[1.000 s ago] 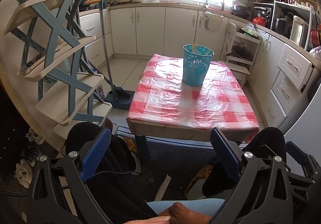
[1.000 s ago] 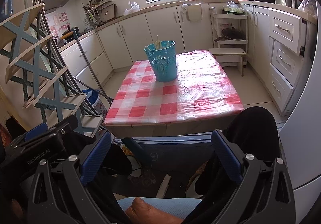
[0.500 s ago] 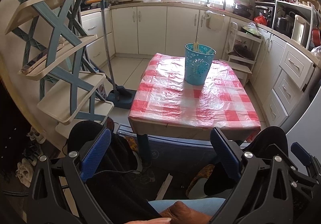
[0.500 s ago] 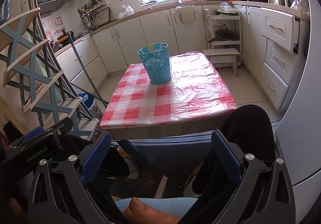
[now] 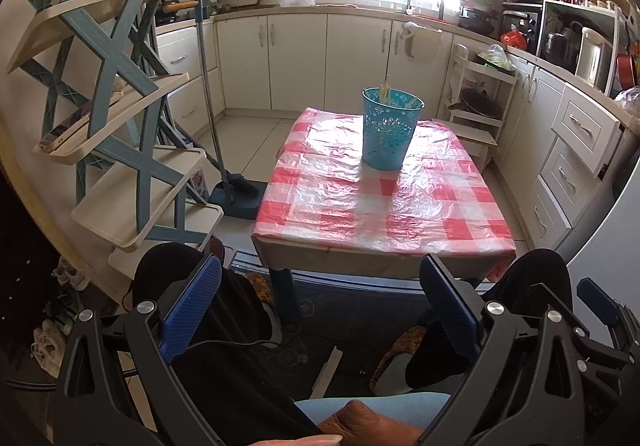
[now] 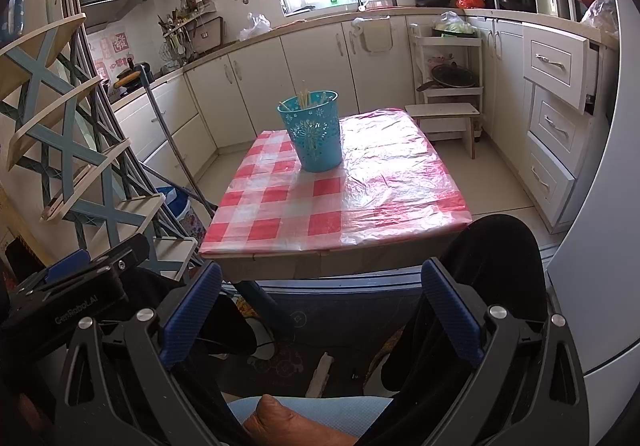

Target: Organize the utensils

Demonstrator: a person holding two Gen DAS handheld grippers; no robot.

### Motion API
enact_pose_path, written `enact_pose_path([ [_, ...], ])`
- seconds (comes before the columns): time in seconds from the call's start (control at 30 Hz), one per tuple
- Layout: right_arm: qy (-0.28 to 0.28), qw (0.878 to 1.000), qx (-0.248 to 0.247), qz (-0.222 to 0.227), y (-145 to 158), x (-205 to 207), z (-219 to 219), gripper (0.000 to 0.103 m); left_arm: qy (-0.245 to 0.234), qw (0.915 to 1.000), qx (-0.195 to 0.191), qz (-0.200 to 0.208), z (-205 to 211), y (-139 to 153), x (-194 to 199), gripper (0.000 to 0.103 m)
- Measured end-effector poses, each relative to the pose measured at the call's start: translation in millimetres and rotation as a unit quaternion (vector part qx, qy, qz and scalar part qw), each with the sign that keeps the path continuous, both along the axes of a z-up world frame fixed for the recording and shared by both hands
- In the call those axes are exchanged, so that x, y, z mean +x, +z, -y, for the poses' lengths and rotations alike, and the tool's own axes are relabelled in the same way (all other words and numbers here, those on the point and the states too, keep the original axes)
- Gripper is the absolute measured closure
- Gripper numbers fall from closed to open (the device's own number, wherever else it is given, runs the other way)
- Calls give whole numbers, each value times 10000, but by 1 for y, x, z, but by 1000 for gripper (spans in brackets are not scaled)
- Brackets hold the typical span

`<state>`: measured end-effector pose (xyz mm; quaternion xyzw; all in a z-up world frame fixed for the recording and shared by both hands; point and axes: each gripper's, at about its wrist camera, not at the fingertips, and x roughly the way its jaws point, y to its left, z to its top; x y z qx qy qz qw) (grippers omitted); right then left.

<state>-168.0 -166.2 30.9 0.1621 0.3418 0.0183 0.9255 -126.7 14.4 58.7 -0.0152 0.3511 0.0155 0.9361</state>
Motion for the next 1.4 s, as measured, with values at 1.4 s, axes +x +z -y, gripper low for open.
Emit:
enact_pose_path([
  [1.4, 13, 10000, -31, -46, -5, 1, 0, 7, 36, 9997, 153, -201, 5, -10, 6, 8],
])
